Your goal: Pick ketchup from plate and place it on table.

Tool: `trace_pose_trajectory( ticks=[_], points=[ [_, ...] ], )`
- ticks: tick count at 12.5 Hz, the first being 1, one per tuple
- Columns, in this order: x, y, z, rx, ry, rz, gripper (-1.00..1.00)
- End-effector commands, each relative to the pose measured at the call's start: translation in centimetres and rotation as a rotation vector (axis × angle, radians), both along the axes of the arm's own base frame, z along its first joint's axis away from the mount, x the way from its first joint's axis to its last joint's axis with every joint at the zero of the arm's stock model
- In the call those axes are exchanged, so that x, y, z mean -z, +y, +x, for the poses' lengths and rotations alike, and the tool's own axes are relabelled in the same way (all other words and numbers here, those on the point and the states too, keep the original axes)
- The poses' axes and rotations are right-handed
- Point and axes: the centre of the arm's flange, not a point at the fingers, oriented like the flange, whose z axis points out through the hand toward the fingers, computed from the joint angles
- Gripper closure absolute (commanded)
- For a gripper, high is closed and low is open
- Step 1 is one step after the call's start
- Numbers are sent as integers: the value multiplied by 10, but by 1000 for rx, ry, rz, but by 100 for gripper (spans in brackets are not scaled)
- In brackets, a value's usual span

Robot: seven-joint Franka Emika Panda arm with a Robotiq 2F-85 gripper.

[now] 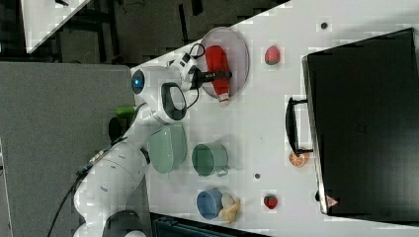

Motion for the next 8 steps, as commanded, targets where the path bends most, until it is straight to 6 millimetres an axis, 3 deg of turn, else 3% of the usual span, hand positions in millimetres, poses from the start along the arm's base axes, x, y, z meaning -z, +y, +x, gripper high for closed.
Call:
trace_pose_trajectory(
  ticks=[1, 3, 5, 8],
  points=[
    [-30, 3, 16, -35, -58, -3, -21],
    [-62, 1, 28, -25, -105, -4, -21],
    [-107, -6, 38, 13, -121, -9, -21],
    [-170, -25, 37, 76, -56, -2, -21]
  ],
)
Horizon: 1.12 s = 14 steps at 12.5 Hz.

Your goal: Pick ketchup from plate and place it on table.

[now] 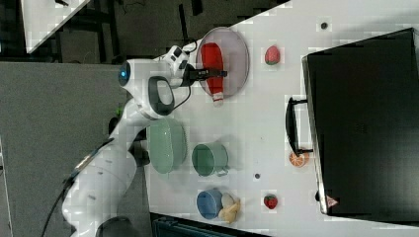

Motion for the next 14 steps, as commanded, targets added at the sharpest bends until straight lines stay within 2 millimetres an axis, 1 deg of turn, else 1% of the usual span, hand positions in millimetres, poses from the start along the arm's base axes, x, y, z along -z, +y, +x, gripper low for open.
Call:
trace_pose_trajectory(
  ticks=[1, 3, 4, 5, 7, 9, 12, 14],
  points=[
    [-144, -25, 25, 100, -117, 56, -21],
    [-176, -44, 13, 162, -81, 100, -21],
    [-187, -55, 3, 174, -66, 91, -21],
    [-194, -67, -9, 190, -56, 81, -21],
    [-198, -86, -35, 219, -39, 62, -21],
    [-192, -94, -66, 236, -10, 45, -21],
    [-176, -103, -109, 261, 3, 23, -21],
    [-151, -110, -140, 277, 46, 12, -21]
  ],
)
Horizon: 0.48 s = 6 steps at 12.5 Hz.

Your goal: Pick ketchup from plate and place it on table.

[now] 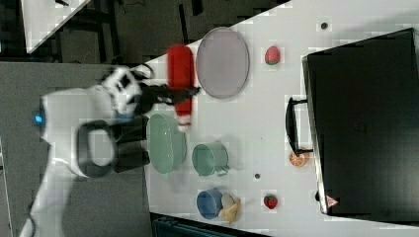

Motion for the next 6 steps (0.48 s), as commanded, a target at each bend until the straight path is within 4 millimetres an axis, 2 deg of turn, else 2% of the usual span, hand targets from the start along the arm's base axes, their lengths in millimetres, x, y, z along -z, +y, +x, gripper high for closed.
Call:
trace_pose_trajectory(
  ticks=[1, 4, 6],
  points=[
    [87, 5, -45, 9, 165, 17, -21],
    [139, 4, -79, 19, 171, 17, -21],
    [169, 7, -94, 17, 199, 21, -21]
  ],
)
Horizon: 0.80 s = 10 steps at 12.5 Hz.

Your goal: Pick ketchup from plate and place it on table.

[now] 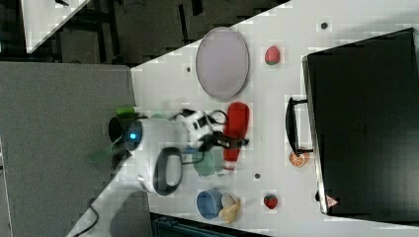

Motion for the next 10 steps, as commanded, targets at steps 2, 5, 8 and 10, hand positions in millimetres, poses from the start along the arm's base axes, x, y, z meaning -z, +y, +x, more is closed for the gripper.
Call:
trace_pose_trajectory(
  ticks=[2, 5, 8, 10],
  points=[
    [19, 2, 0, 10, -24, 1, -21],
    [44, 0, 2, 16, -40, 4, -27],
    [36, 2, 6, 13, -72, 1, -90],
    [12, 4, 12, 12, -94, -2, -100]
  ],
)
